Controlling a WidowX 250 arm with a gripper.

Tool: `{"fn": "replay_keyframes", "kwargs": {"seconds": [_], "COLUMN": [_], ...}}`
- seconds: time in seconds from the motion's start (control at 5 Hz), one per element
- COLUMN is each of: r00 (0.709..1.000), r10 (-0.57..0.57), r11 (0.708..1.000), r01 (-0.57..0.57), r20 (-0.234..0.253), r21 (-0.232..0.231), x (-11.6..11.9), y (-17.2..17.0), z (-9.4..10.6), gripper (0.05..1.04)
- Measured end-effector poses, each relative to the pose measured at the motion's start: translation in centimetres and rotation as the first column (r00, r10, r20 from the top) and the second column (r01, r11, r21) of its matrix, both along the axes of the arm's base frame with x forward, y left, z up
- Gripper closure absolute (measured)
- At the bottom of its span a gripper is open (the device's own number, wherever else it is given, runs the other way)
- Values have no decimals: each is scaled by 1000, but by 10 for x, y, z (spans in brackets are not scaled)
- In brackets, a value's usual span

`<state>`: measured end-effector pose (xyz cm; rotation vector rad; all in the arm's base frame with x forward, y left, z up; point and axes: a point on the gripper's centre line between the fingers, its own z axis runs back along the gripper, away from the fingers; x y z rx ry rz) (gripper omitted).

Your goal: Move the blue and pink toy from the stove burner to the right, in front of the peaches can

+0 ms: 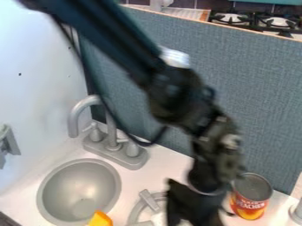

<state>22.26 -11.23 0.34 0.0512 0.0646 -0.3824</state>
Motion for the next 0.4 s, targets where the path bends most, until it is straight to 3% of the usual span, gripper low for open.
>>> {"fn": "replay_keyframes", "kwargs": {"seconds": [0.2, 0.4], "r00": [995, 992], "r10": [102, 128], "r11": [995, 991], "r01": [-101, -128], "r20": [11, -8], "r21": [-22, -26], "x": [-18, -26], "y": [41, 55], "z": [-9, -16], "gripper": [76, 76]}}
